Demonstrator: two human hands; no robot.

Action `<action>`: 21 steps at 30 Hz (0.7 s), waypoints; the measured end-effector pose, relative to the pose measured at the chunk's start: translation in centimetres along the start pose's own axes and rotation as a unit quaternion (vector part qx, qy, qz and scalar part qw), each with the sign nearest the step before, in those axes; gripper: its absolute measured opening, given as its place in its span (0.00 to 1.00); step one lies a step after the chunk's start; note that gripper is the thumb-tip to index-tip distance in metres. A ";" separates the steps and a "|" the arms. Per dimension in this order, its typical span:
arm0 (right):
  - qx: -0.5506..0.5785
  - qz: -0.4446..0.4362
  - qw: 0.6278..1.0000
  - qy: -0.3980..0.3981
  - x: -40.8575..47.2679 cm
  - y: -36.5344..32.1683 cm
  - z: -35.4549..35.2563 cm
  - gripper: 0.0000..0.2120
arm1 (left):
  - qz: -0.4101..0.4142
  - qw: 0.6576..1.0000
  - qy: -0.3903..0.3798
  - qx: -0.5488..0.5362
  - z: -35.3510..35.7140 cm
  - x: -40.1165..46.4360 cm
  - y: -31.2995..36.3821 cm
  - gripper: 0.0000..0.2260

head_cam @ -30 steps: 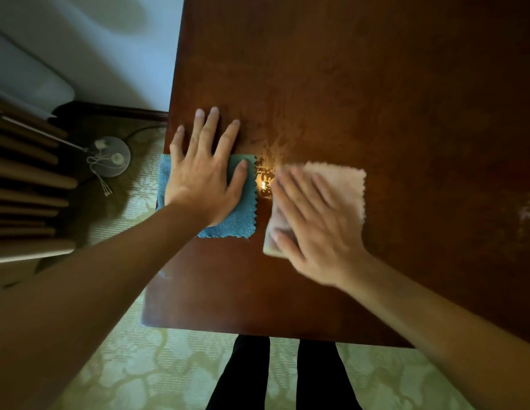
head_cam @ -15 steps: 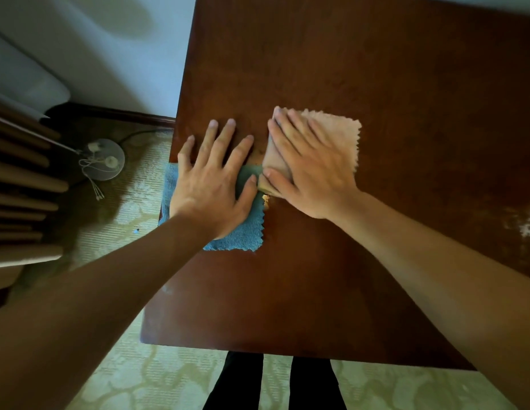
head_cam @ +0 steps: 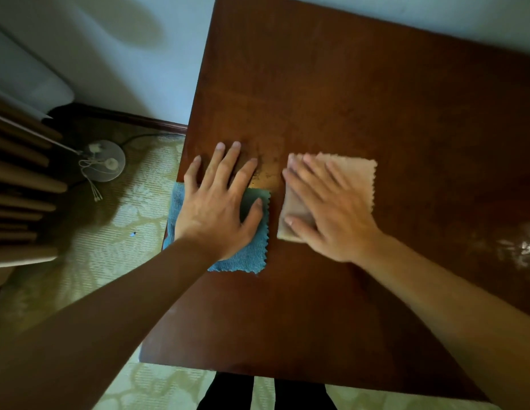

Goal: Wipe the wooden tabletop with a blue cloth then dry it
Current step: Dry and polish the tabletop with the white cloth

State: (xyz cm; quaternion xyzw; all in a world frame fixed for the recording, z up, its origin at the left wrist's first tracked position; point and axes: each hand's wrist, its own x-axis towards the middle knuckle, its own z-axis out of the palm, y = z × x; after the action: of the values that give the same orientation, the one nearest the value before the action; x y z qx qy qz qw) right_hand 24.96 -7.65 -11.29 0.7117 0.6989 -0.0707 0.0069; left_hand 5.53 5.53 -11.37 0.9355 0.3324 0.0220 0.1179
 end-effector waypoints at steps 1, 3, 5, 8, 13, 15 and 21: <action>-0.010 0.018 1.000 0.002 2.0 1.3 -0.4 0.35 | 0.001 1.000 0.000 0.000 0.0 0.0 0.0 0.29; -0.015 0.054 0.998 0.015 6.0 3.0 -1.3 0.34 | 0.002 1.000 0.001 0.000 0.0 0.0 0.0 0.30; -0.013 0.072 0.997 0.026 8.8 3.8 -2.0 0.32 | 0.002 1.000 0.008 -0.005 0.0 0.1 -0.1 0.30; 0.008 0.069 0.997 0.036 8.2 2.8 -1.7 0.32 | -0.001 1.000 0.020 -0.016 0.1 0.0 -0.1 0.30; 0.013 0.004 1.000 0.026 2.9 -0.7 -0.4 0.31 | -0.004 0.999 0.029 -0.023 0.1 -0.1 0.0 0.30; 0.000 -0.016 1.000 0.022 3.4 0.0 -0.6 0.31 | -0.001 0.999 0.029 -0.021 0.2 -0.1 0.0 0.30; -0.013 0.058 0.998 0.036 12.0 3.5 -2.3 0.32 | -0.001 0.999 0.011 -0.048 -0.2 0.0 -0.1 0.30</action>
State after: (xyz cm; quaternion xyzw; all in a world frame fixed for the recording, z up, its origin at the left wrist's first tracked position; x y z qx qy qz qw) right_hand 28.81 4.47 -10.62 0.7527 0.6574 -0.0352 -0.0047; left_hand 5.40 5.63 -11.15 0.9280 0.3336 0.0481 0.1590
